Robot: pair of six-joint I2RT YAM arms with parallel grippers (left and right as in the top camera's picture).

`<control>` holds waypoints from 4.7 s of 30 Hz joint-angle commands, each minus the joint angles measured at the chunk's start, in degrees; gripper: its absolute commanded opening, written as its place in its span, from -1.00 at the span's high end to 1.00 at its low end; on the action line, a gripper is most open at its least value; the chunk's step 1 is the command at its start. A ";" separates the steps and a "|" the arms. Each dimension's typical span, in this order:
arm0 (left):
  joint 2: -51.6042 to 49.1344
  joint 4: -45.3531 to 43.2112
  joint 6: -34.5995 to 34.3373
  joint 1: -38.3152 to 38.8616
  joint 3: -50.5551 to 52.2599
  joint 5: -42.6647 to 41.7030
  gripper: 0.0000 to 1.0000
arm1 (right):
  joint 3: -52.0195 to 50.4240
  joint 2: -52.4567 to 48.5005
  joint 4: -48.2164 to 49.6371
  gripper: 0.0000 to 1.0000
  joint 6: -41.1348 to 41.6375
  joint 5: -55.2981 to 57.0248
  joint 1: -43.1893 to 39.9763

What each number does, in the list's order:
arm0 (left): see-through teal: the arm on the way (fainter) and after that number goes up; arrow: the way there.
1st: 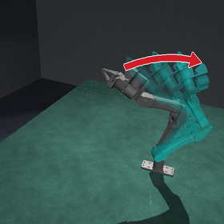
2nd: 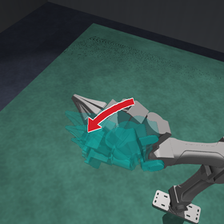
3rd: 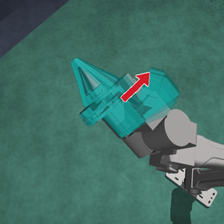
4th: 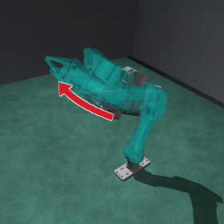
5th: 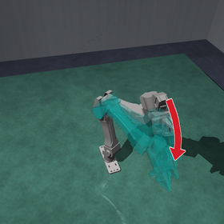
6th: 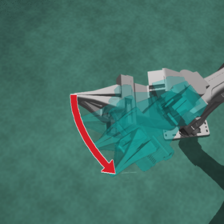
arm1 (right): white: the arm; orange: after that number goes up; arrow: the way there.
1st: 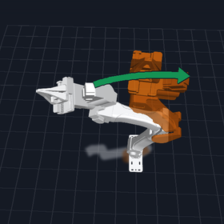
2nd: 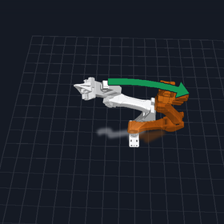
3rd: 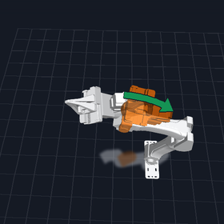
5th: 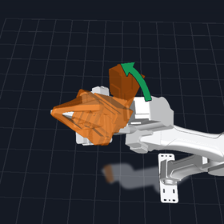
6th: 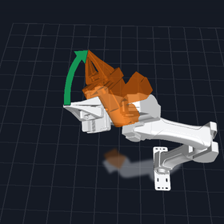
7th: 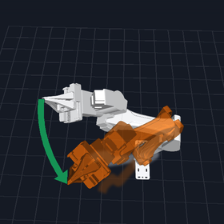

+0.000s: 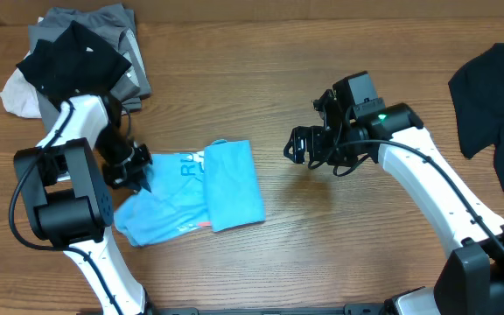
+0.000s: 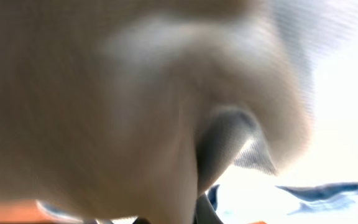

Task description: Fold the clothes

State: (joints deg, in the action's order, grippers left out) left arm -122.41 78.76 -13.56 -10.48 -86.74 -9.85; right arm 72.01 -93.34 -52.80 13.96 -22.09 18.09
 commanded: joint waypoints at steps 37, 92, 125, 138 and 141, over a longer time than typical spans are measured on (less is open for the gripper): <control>9.57 3.26 -2.36 32.68 -12.70 -6.73 0.47 | -19.28 -11.10 35.43 0.19 19.34 -9.55 13.35; 9.25 -14.60 -12.66 26.23 -6.51 -7.39 0.27 | -19.28 -11.10 34.73 -0.06 20.57 -4.92 14.10; 9.31 -28.26 -17.73 35.26 -4.42 -18.25 -0.43 | -18.38 -10.21 30.77 0.02 24.24 -4.22 11.34; 9.94 -16.20 -11.41 35.26 -18.56 -21.79 -0.46 | -18.29 4.74 17.88 -0.21 21.99 -1.97 -5.95; 9.97 -7.74 -7.78 34.05 -22.86 -16.76 -0.45 | -18.29 8.37 14.21 -0.22 19.28 -1.95 -10.38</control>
State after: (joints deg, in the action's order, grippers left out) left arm -113.82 65.71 -26.28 24.38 -104.88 -30.20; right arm 53.49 -88.92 -36.77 36.36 -24.67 11.07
